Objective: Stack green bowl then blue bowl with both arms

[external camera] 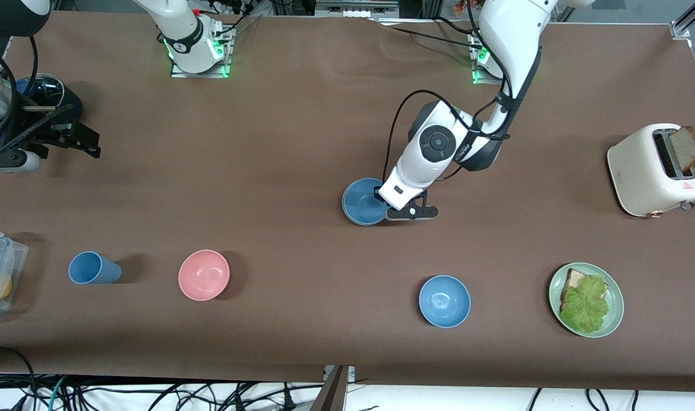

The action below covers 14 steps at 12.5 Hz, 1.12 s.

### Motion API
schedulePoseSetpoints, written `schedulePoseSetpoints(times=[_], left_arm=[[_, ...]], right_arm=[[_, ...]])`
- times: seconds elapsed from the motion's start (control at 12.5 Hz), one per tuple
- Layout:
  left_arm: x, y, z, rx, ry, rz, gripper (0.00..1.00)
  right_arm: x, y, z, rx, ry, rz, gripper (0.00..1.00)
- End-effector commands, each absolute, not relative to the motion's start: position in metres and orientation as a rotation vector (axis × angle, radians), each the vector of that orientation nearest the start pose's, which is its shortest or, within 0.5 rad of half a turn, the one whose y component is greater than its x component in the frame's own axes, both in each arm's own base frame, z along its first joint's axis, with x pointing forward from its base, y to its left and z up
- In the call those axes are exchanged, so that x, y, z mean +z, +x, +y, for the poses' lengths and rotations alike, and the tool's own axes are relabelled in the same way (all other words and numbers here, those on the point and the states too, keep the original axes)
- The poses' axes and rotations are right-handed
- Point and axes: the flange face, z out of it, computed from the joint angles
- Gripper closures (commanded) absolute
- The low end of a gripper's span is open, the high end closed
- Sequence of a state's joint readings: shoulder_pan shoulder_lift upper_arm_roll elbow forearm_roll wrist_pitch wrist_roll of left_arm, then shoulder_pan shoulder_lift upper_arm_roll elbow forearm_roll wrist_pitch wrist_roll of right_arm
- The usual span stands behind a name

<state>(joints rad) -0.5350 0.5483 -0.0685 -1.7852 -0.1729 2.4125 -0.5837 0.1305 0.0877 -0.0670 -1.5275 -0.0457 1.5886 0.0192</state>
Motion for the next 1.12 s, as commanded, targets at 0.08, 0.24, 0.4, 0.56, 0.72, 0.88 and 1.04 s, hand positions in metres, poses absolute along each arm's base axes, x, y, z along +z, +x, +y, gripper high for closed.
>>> schedulePoseSetpoints(times=[0.08,0.24,0.4,0.56,0.72,0.88,1.04], left_arm=[[0.265,0.558,-0.383,-0.002,-3.300,-0.233,0.00],[0.284,0.566,-0.378,-0.009,-3.307,-0.253,0.00],[0.326,0.579,-0.369,0.054,-3.281,-0.247,0.00],[0.386,0.597,-0.340,0.050,-3.281,-0.298,0.00],[0.436,0.607,-0.302,-0.009,-3.293,-0.378,0.00],[0.470,0.619,-0.249,-0.023,-3.288,-0.440,0.00],[0.499,0.629,-0.195,0.005,-3.289,-0.276,0.00]], right_arm=[[0.601,0.582,0.030,0.043,-3.196,-0.083,0.00],[0.600,0.583,0.031,0.046,-3.196,-0.083,0.00],[0.600,0.583,0.030,0.046,-3.196,-0.080,0.00],[0.600,0.583,0.030,0.046,-3.196,-0.080,0.00],[0.600,0.583,0.030,0.046,-3.195,-0.078,0.00],[0.602,0.581,0.033,0.040,-3.160,-0.071,0.00],[0.604,0.579,0.037,0.039,-3.129,-0.069,0.00]])
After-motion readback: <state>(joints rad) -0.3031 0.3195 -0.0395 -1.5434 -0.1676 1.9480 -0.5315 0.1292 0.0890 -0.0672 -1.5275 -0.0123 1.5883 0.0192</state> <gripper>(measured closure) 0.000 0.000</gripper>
